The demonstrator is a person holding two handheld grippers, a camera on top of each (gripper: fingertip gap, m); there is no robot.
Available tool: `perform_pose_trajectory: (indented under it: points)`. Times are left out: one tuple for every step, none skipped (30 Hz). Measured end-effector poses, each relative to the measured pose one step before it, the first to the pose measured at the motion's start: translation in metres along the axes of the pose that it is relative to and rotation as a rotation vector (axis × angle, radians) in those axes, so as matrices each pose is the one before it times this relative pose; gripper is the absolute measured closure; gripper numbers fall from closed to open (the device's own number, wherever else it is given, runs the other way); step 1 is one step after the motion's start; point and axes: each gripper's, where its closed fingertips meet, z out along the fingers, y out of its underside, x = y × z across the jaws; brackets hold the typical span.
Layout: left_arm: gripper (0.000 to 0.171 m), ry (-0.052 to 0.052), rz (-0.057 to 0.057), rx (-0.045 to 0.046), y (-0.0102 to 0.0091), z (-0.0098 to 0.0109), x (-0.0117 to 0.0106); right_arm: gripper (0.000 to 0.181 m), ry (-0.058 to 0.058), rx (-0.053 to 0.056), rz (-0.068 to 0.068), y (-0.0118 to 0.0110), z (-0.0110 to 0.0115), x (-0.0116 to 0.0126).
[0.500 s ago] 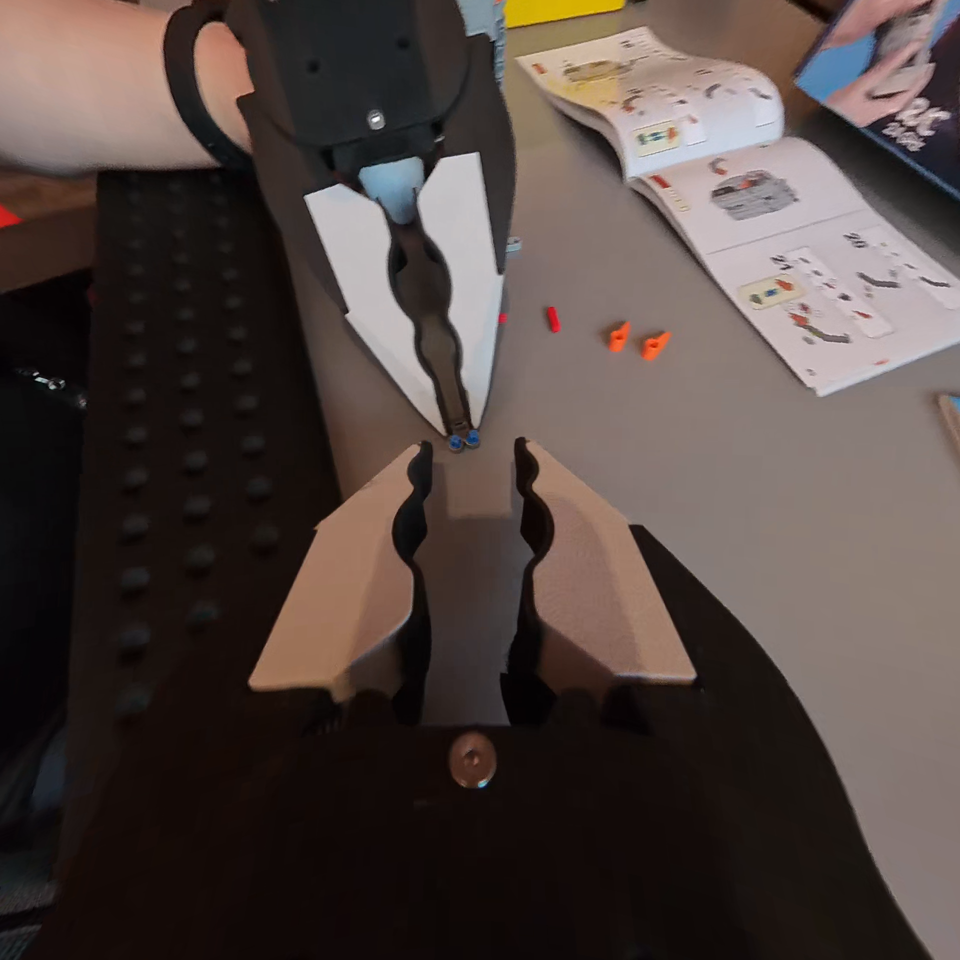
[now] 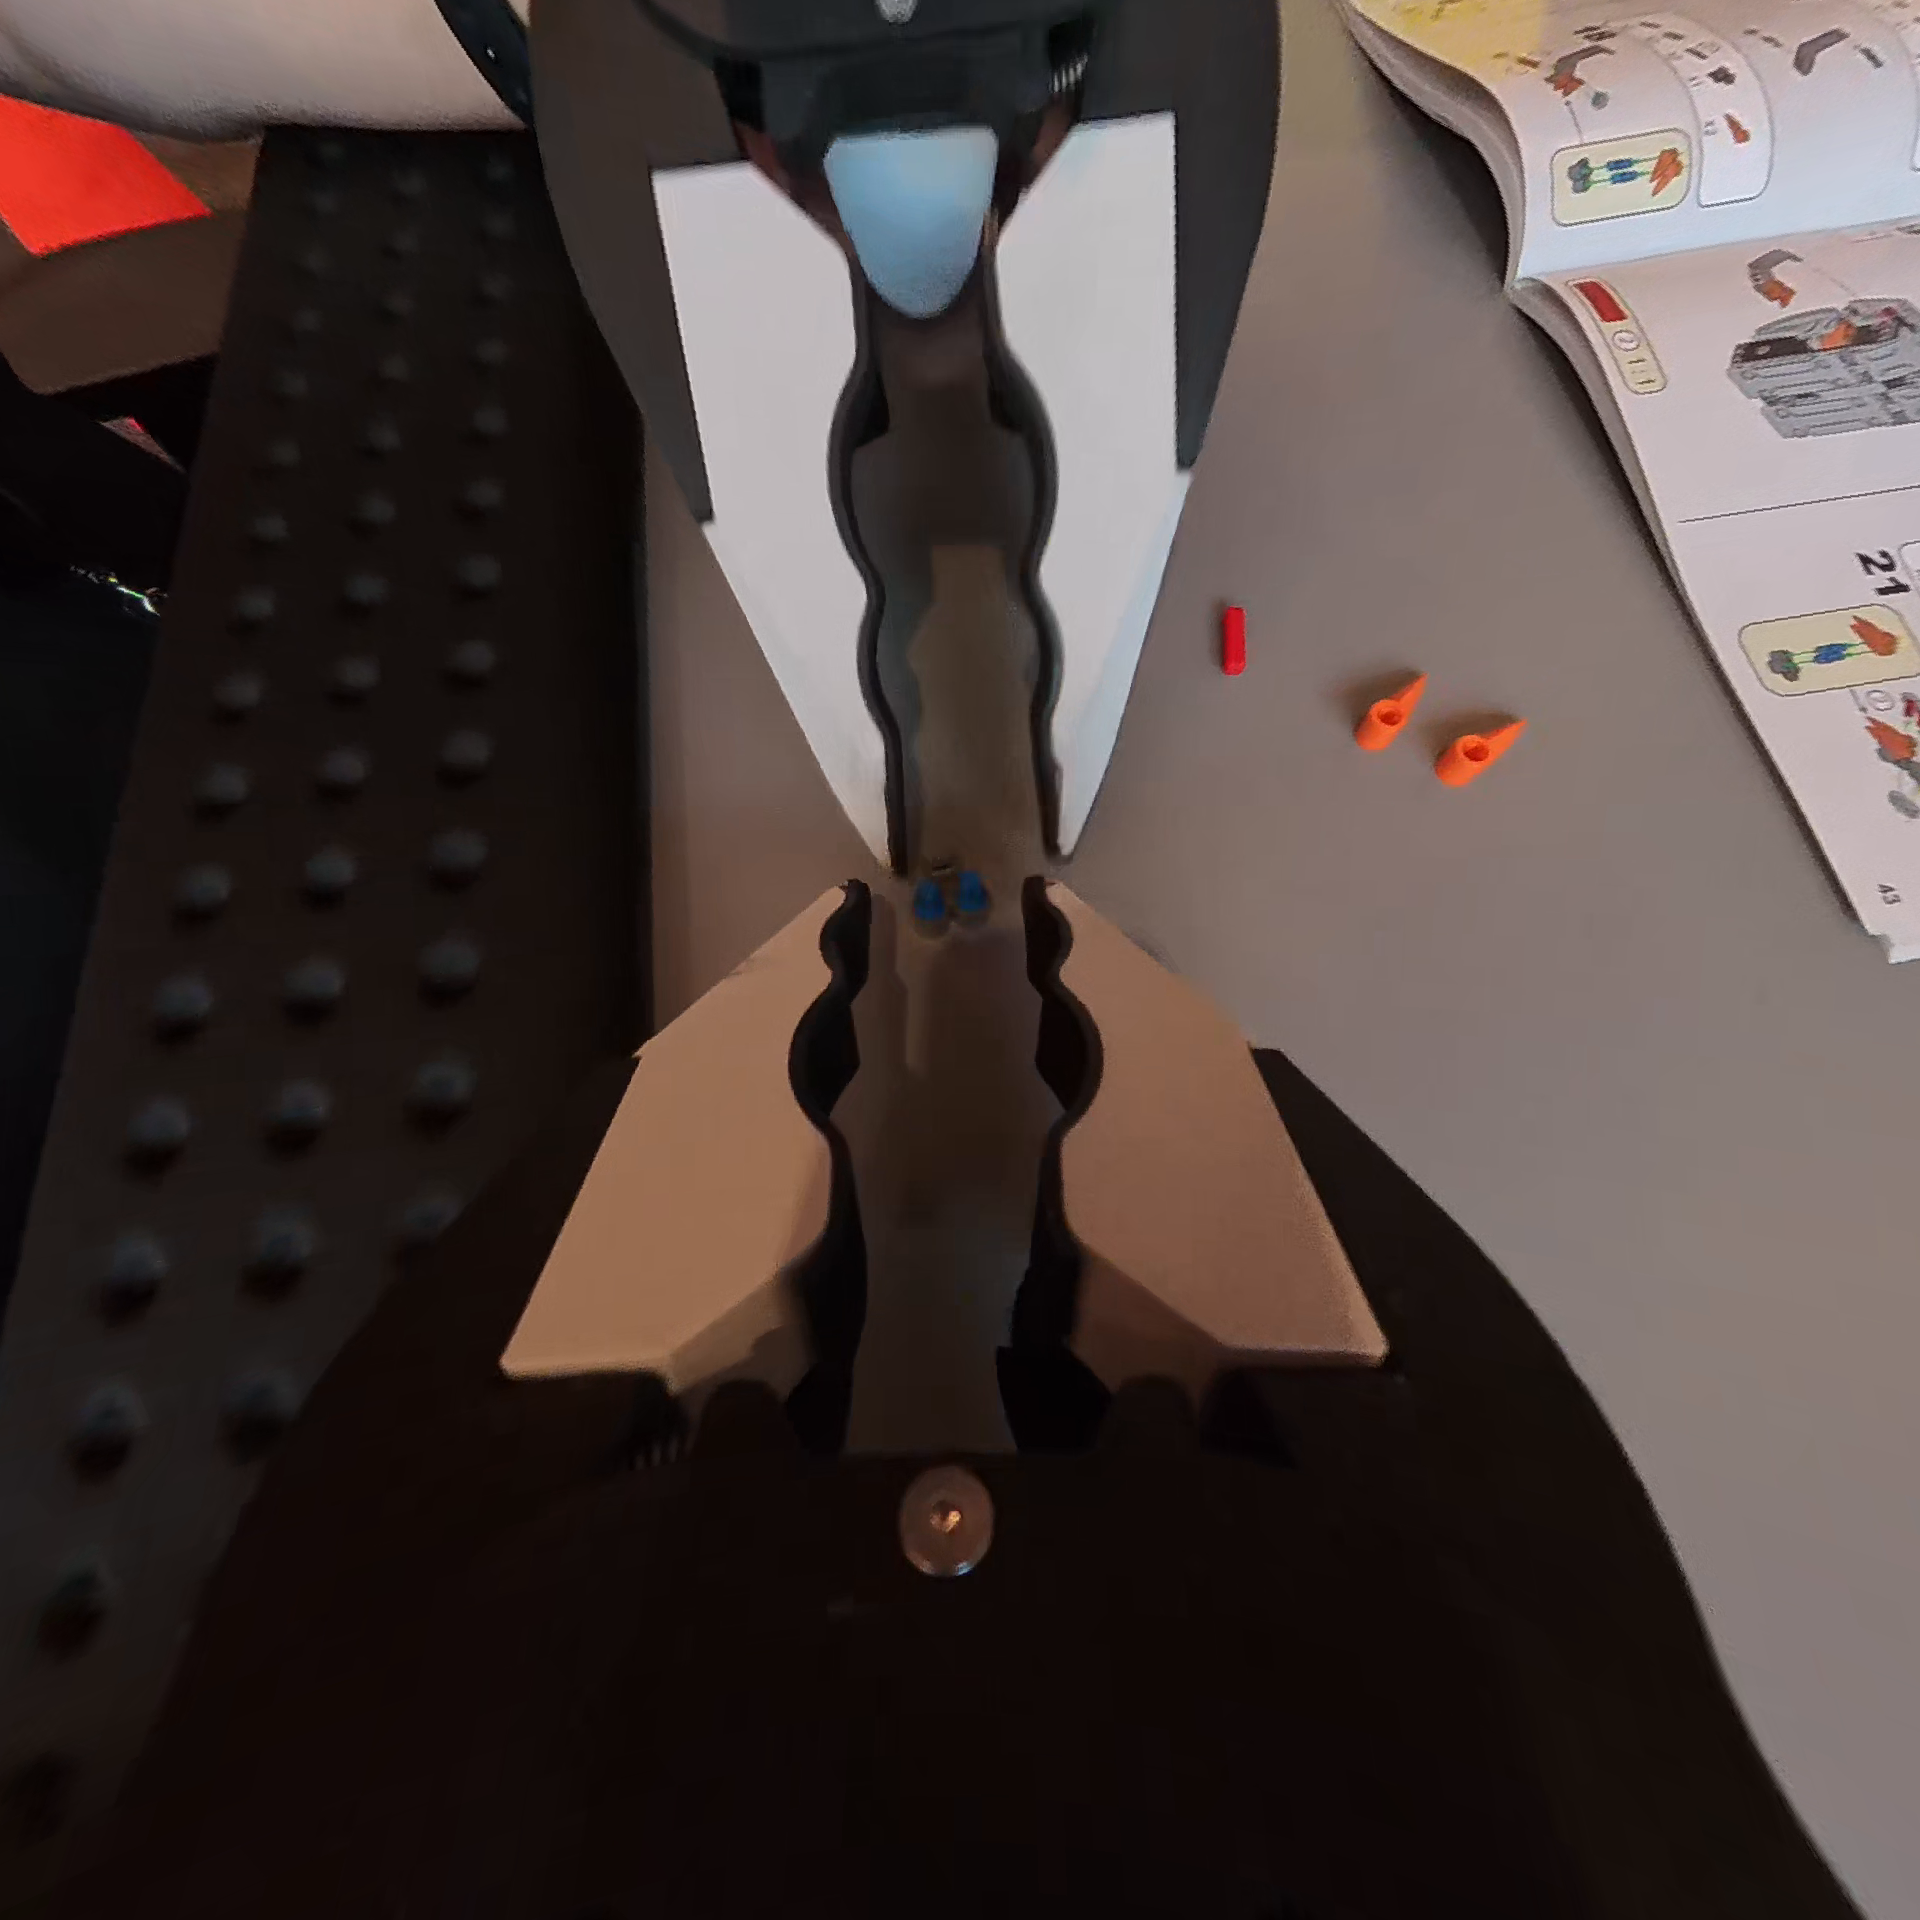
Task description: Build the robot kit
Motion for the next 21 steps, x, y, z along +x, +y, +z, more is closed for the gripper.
perform_pose_trajectory:
  points:
    - [0.145,-0.0074,-0.0097,0.01264,-0.00320,-0.00386,-0.00055,0.151,0.0001,0.0004,0.0053,0.00197,0.00105,-0.00080]
    - [0.144,-0.0093,-0.0108,0.01939,-0.00420,-0.00511,-0.00009,0.151,0.0033,-0.0028,0.0030,0.00231,0.00069,-0.00110]
    - [0.144,-0.0155,-0.0122,0.02158,-0.00421,-0.00611,-0.00011,0.150,0.0098,-0.0079,-0.0012,0.00173,-0.00041,-0.00075]
    - [0.143,-0.0245,-0.0150,0.02076,-0.00335,-0.00700,-0.00039,0.149,0.0152,0.0091,-0.0082,-0.00072,-0.00118,-0.00052]
    - [0.142,-0.0298,-0.0183,0.01778,-0.00185,-0.00724,-0.00011,0.148,0.0167,0.0190,-0.0108,-0.00263,-0.00157,-0.00024]
    - [0.140,-0.0347,-0.0195,0.01043,0.00095,-0.00704,-0.00010,0.146,0.0131,0.0237,-0.0071,-0.00345,-0.00153,-0.00006]
    - [0.137,-0.0394,-0.0178,-0.00064,0.00435,-0.00650,-0.00011,0.143,0.0200,0.0199,0.0038,-0.00312,-0.00125,0.00222]
    - [0.132,-0.0366,-0.0150,-0.01023,0.00722,-0.00581,0.00052,0.137,0.0189,0.0154,0.0146,-0.00219,-0.00072,0.00336]
    - [0.128,-0.0285,-0.0125,-0.01070,0.00862,-0.00540,0.00146,0.133,0.0097,0.0090,0.0199,-0.00127,-0.00031,0.00289]
    - [0.127,-0.0234,-0.0145,-0.00786,0.00899,-0.00507,0.00146,0.132,0.0116,0.0049,0.0219,-0.00064,-0.00020,0.00361]
    - [0.127,-0.0217,-0.0206,-0.00695,0.00887,-0.00496,0.00052,0.129,0.0294,0.0042,0.0254,-0.00060,-0.00022,0.00647]
    - [0.128,-0.0220,-0.0233,-0.00048,0.00758,-0.00461,-0.00066,0.123,0.0322,0.0066,0.0284,-0.00081,-0.00048,0.00691]
    - [0.127,-0.0271,-0.0186,0.00428,0.00569,-0.00425,-0.00285,0.117,0.0083,0.0142,0.0239,-0.00194,-0.00047,0.00291]
    - [0.122,-0.0430,0.0016,0.01067,0.00217,-0.00453,-0.00624,0.114,0.0048,0.0157,0.0215,-0.00222,-0.00076,0.00214]
    - [0.121,-0.0468,-0.0010,0.01380,-0.00068,-0.00497,-0.00726,0.112,0.0215,0.0126,0.0208,-0.00172,-0.00079,0.00442]
    - [0.123,-0.0266,-0.0161,0.01723,-0.00203,-0.00378,-0.00569,0.110,0.0248,0.0076,0.0152,-0.00093,-0.00074,0.00486]
    - [0.124,0.0004,-0.0297,0.01383,-0.00128,-0.00150,-0.00312,0.108,0.0144,0.0041,0.0075,-0.00044,-0.00052,0.00309]
    - [0.126,0.0237,-0.0332,0.00399,0.00064,-0.00003,-0.00039,0.106,0.0120,0.0040,0.0031,-0.00047,-0.00037,0.00233]
    - [0.127,0.0124,-0.0345,-0.00374,0.00191,0.00046,-0.00254,0.105,0.0200,0.0046,0.0030,-0.00066,-0.00054,0.00338]
    - [0.125,-0.0183,-0.0333,-0.01152,0.00305,-0.00013,-0.00715,0.102,0.0269,0.0061,0.0059,-0.00075,-0.00067,0.00434]
    - [0.121,-0.0224,-0.0274,-0.00674,0.00225,-0.00085,-0.00722,0.101,0.0290,0.0057,0.0081,-0.00059,-0.00089,0.00479]
